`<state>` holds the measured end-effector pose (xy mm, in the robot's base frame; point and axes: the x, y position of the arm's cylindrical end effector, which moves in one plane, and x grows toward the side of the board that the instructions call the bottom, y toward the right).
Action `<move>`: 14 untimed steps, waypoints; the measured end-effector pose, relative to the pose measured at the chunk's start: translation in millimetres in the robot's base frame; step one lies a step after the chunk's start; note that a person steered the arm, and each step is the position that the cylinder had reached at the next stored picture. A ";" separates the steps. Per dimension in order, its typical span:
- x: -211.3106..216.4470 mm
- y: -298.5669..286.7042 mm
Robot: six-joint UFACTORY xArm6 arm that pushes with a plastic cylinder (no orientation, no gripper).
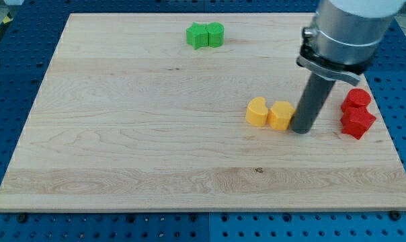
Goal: Separate the red star from the red circle
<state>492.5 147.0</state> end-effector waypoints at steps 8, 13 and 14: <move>71.1 110.1; 64.7 186.6; 35.0 177.6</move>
<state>527.5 324.6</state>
